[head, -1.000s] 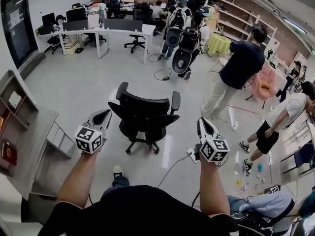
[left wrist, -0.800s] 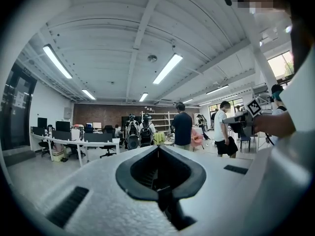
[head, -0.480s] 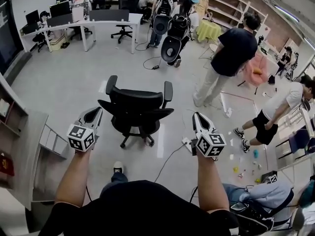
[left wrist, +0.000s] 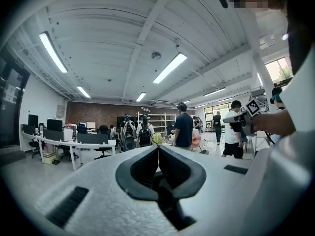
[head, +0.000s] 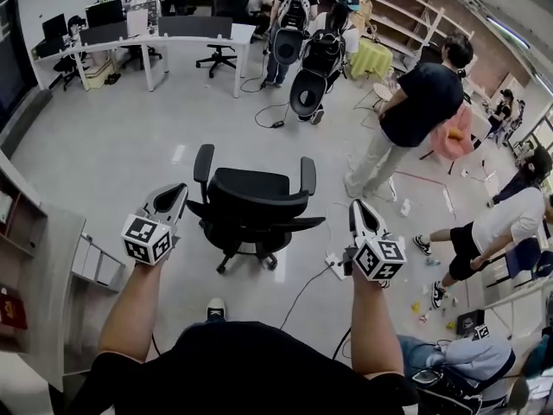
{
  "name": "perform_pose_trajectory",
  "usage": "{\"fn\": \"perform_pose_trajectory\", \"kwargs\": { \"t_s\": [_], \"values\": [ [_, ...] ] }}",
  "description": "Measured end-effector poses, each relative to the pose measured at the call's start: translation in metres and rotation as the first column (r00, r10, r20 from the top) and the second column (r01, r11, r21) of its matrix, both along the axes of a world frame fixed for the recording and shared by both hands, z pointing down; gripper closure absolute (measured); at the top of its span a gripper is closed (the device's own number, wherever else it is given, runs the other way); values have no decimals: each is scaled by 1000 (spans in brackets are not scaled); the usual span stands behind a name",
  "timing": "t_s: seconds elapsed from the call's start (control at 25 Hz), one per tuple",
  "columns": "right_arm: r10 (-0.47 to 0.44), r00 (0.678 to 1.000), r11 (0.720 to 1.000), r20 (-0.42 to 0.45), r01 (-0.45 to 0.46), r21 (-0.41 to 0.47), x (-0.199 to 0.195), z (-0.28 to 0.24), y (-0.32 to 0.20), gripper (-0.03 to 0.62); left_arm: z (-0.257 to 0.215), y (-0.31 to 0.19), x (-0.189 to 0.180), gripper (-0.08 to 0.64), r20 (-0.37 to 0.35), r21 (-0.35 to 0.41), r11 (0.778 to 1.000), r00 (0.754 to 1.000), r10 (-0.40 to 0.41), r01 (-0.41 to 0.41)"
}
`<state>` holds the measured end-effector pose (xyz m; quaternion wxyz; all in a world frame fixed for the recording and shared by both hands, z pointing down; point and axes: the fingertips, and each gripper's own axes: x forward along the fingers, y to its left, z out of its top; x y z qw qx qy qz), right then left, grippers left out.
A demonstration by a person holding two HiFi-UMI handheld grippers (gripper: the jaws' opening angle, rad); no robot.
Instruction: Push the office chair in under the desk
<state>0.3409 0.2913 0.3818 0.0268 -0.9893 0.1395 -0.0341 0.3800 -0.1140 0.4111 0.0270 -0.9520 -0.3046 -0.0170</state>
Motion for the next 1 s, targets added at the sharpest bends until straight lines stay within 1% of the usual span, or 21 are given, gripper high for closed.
{"fn": "perform_pose_trajectory", "kwargs": {
  "t_s": [0.24, 0.4, 0.52, 0.68, 0.76, 0.88, 1.0],
  "values": [
    [24, 995, 1000, -92, -25, -9, 54, -37, -35, 583, -14, -37, 70, 541, -44, -33, 999, 998, 37, -39],
    [47, 993, 999, -104, -49, -17, 84, -42, -60, 583, -16, -53, 110, 541, -54, -60, 995, 996, 72, -75],
    [54, 991, 998, -125, -56, -9, 92, -48, -77, 583, -15, -56, 131, 541, -51, -61, 992, 992, 112, -115],
    [30, 984, 1000, -177, -29, 7, 101, -59, -91, 581, -18, -57, 150, 541, -57, -58, 988, 989, 137, -140],
    [22, 982, 1000, -186, -20, 10, 104, -60, -93, 583, -19, -58, 155, 541, -59, -55, 988, 988, 139, -143],
    [15, 982, 1000, -189, -14, 7, 106, -61, -93, 583, -16, -58, 154, 541, -51, -47, 989, 989, 140, -142],
    [4, 980, 1000, -197, 0, 17, 108, -61, -87, 583, -14, -57, 151, 541, -46, -27, 992, 991, 122, -124]
  ]
}}
